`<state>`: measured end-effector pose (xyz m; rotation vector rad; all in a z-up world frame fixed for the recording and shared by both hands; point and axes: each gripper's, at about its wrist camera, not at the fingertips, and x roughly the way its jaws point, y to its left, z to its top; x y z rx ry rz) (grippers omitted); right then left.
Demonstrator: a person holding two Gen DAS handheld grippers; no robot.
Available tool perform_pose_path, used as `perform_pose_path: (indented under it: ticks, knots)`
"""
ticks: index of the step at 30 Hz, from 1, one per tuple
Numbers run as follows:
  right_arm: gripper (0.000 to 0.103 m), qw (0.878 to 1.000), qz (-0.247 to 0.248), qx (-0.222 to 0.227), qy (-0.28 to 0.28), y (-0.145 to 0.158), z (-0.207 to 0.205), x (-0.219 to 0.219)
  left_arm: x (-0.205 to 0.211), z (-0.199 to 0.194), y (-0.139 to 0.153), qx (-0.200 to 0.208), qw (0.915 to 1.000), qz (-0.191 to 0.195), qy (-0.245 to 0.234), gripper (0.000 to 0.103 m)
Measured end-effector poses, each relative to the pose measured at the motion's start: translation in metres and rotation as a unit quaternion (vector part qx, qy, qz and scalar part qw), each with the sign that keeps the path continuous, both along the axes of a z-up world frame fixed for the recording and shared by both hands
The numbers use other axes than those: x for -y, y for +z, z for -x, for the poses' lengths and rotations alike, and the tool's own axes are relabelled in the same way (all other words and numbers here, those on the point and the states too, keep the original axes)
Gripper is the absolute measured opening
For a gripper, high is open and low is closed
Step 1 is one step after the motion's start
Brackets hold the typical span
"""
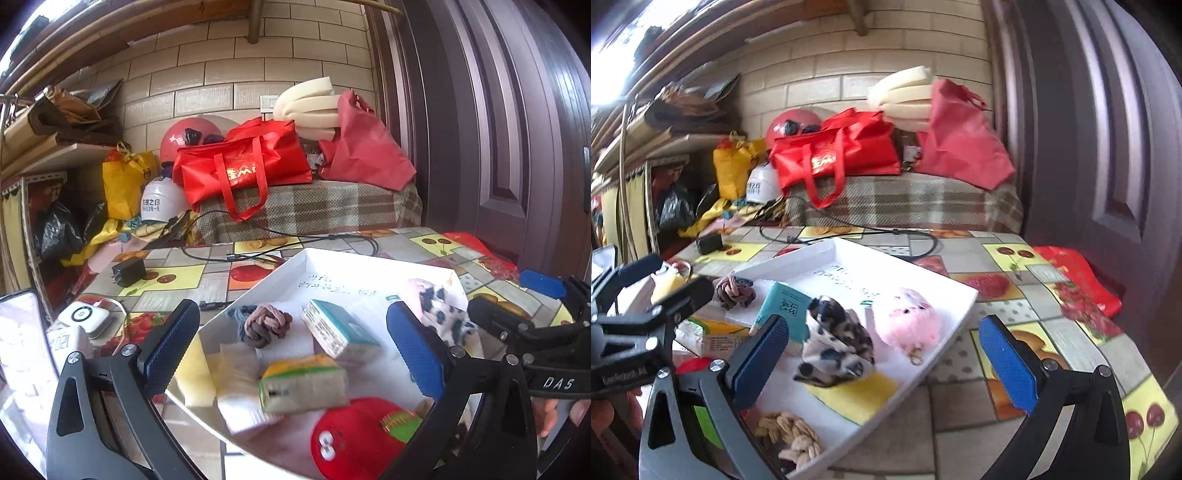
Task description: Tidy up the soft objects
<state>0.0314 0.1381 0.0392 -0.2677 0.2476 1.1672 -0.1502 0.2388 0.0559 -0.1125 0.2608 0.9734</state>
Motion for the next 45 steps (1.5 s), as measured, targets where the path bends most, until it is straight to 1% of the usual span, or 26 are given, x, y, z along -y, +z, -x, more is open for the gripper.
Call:
perform_pose_path:
  ticks: [2, 4, 7, 9, 10, 12, 14, 17, 21, 24, 27, 28, 32, 35, 38, 40, 43, 45]
  knots:
    - [0.103, 1.0, 0.001, 0.009, -0.003, -0.001, 0.002, 0.009, 0.011, 0.001, 0.0, -0.002, 1.0, 0.001, 0.0, 0.102]
    - [0.103, 1.0, -0.009, 0.023, -0.004, 0.001, 0.007, 0.023, 0.023, 0.002, -0.001, -0.005, 1.0, 0.003, -0.001, 0.102]
    - [0.103, 0.999, -0.017, 0.036, -0.014, 0.002, 0.01, 0.044, 0.041, 0.003, 0.0, -0.011, 0.9999, -0.005, 0.006, 0.102]
    - [0.103, 0.997, -0.04, 0.045, -0.038, 0.005, 0.011, 0.067, 0.054, 0.002, -0.001, -0.018, 0.9997, -0.009, 0.016, 0.102]
    - [0.103, 0.997, -0.043, 0.046, -0.048, 0.005, 0.01, 0.073, 0.059, 0.001, -0.002, -0.023, 0.9995, -0.007, 0.02, 0.102]
    - [0.103, 0.995, -0.043, 0.043, -0.076, 0.006, 0.006, 0.087, 0.069, -0.002, -0.004, -0.034, 0.9991, 0.005, 0.024, 0.102]
    - [0.103, 0.994, -0.04, 0.029, -0.096, 0.006, 0.002, 0.099, 0.076, -0.007, -0.008, -0.051, 0.9981, 0.026, 0.022, 0.102]
    - [0.103, 0.994, -0.024, 0.009, -0.106, 0.005, 0.001, 0.112, 0.089, -0.016, -0.013, -0.076, 0.9959, 0.048, 0.008, 0.102]
    - [0.103, 0.994, -0.008, 0.011, -0.109, 0.003, 0.016, 0.131, 0.111, -0.019, -0.016, -0.099, 0.9942, 0.039, 0.019, 0.102]
    - [0.103, 0.993, -0.017, 0.012, -0.115, 0.007, 0.021, 0.148, 0.12, -0.017, -0.015, -0.098, 0.9932, 0.063, 0.009, 0.102]
    - [0.103, 0.992, -0.022, -0.006, -0.128, 0.007, 0.018, 0.16, 0.123, -0.012, -0.016, -0.089, 0.992, 0.089, 0.009, 0.102]
    - [0.103, 0.991, -0.024, -0.011, -0.129, 0.007, 0.018, 0.163, 0.124, -0.012, -0.017, -0.09, 0.9916, 0.093, 0.01, 0.102]
    - [0.103, 0.992, -0.04, -0.01, -0.118, 0.008, 0.022, 0.17, 0.123, -0.013, -0.021, -0.1, 0.9899, 0.098, 0.018, 0.102]
    - [0.103, 0.994, -0.026, -0.004, -0.102, 0.007, 0.03, 0.165, 0.124, -0.01, -0.021, -0.098, 0.9903, 0.097, 0.019, 0.102]
    - [0.103, 0.994, -0.034, 0.012, -0.107, 0.008, 0.037, 0.168, 0.126, -0.008, -0.021, -0.097, 0.9909, 0.091, 0.02, 0.102]
    - [0.103, 0.993, -0.041, 0.011, -0.111, 0.008, 0.036, 0.171, 0.127, -0.006, -0.02, -0.093, 0.9913, 0.091, 0.018, 0.102]
    - [0.103, 0.992, -0.043, 0.002, -0.116, 0.008, 0.033, 0.172, 0.123, -0.005, -0.019, -0.088, 0.9908, 0.101, 0.02, 0.102]
    - [0.103, 0.992, -0.041, 0.001, -0.117, 0.008, 0.032, 0.172, 0.117, -0.007, -0.018, -0.083, 0.9898, 0.115, 0.019, 0.102]
